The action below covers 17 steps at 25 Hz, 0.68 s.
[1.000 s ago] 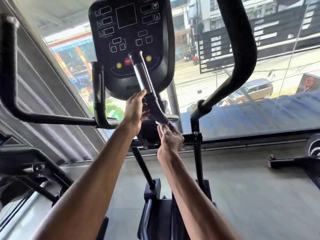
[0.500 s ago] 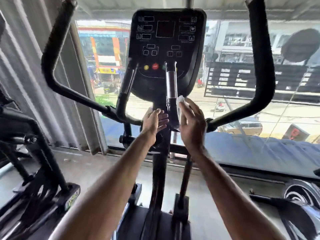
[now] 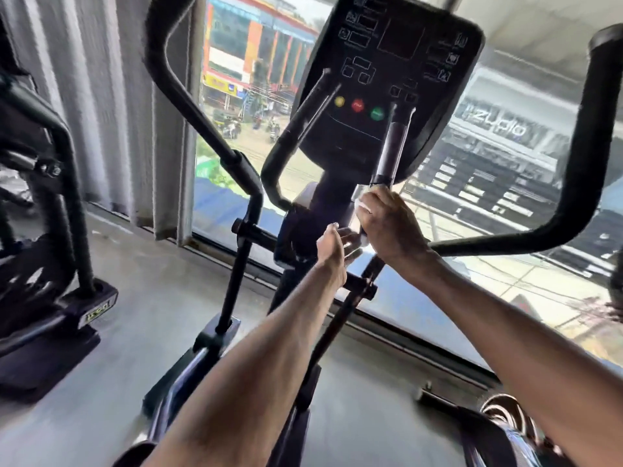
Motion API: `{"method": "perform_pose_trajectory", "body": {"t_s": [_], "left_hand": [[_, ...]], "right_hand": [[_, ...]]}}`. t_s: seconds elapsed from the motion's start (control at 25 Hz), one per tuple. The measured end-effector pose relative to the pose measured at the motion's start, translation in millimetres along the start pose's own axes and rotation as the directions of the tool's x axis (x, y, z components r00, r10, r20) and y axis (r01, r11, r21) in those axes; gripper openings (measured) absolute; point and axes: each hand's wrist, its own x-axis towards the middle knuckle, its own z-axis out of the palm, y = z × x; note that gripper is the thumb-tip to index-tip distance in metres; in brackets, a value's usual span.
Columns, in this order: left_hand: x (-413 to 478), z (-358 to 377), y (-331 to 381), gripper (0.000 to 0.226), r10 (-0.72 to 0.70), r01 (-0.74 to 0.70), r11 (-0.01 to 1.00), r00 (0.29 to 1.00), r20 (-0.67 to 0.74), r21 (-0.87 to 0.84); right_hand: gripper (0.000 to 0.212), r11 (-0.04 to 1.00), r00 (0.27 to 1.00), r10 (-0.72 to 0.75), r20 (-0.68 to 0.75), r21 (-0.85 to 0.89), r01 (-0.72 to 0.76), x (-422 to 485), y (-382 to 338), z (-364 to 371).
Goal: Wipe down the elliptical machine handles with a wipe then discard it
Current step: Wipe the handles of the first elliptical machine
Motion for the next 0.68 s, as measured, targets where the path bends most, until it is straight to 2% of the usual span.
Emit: {"method": "perform_pose_trajectory", "body": {"t_s": [0.12, 0.28, 0.44, 0.64, 0.68], "left_hand": [[2.8, -3.1, -8.8, 0.041, -0.058, 0.059, 0.994, 0.998, 0.015, -0.087], [11.1, -1.1, -21.0, 0.042, -0.147, 0.159, 0.961, 0.987, 0.07, -0.227], [23.6, 2.5, -31.5, 0.05, -0.245, 0.272, 0.886, 0.962, 0.119, -0.376], [39.9, 9.5, -48.4, 0.036, -0.318, 0.364, 0.816, 0.931, 0.177, -0.449], [48.5, 9.0, -54.3, 0.033, -0.337, 0.366, 0.808, 0.93, 0.147, -0.462]], "right_hand": [[0.027, 0.978, 0.98, -0.145, 0.14, -0.127, 0.162, 0.5, -9.9, -6.1], [0.013, 0.905, 0.904, -0.256, 0.343, -0.244, 0.348, 1.5, -17.4, -7.7], [0.014, 0.849, 0.781, -0.251, 0.572, -0.258, 0.461, 4.0, -33.6, 6.3], [0.016, 0.815, 0.689, -0.195, 0.699, -0.275, 0.51, 13.2, -47.2, 25.5], [0.017, 0.802, 0.673, -0.196, 0.713, -0.278, 0.528, 14.4, -50.1, 30.7]]}}
